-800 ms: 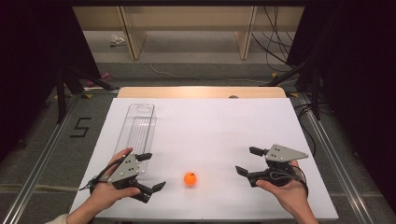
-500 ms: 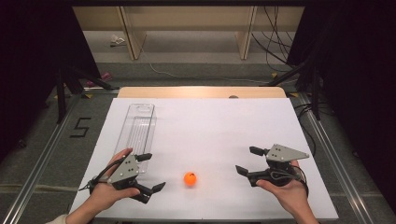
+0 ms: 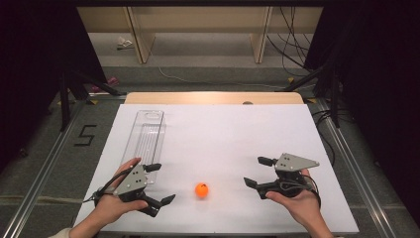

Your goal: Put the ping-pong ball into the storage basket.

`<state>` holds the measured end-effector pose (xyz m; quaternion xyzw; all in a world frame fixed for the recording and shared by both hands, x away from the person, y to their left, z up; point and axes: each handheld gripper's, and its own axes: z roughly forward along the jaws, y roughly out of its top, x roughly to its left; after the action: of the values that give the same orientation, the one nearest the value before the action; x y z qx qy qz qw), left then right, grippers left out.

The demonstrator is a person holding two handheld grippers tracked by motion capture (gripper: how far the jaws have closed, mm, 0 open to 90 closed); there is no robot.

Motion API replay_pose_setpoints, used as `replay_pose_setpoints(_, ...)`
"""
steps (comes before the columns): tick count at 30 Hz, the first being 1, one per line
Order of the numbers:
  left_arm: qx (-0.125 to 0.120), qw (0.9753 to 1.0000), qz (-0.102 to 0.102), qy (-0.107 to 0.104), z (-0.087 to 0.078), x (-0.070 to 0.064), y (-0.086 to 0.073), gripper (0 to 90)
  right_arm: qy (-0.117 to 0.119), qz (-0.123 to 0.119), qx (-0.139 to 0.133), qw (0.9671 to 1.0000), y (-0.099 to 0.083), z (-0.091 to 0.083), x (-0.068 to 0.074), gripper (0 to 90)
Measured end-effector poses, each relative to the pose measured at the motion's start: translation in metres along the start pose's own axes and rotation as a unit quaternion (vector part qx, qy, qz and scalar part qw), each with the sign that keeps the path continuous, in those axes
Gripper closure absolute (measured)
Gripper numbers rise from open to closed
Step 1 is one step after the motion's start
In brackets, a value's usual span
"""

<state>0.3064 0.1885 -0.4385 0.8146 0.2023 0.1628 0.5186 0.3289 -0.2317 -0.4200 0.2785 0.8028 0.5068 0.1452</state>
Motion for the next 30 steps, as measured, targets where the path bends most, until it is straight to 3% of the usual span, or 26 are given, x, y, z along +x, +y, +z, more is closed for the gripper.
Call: replay_pose_setpoints(30, 0.001, 1.0000, 0.005, -0.005, 0.000, -0.001, 0.001, 0.0, 0.042, -0.013, 0.020, 0.9988, 0.009, 0.037, 0.015, 16.2)
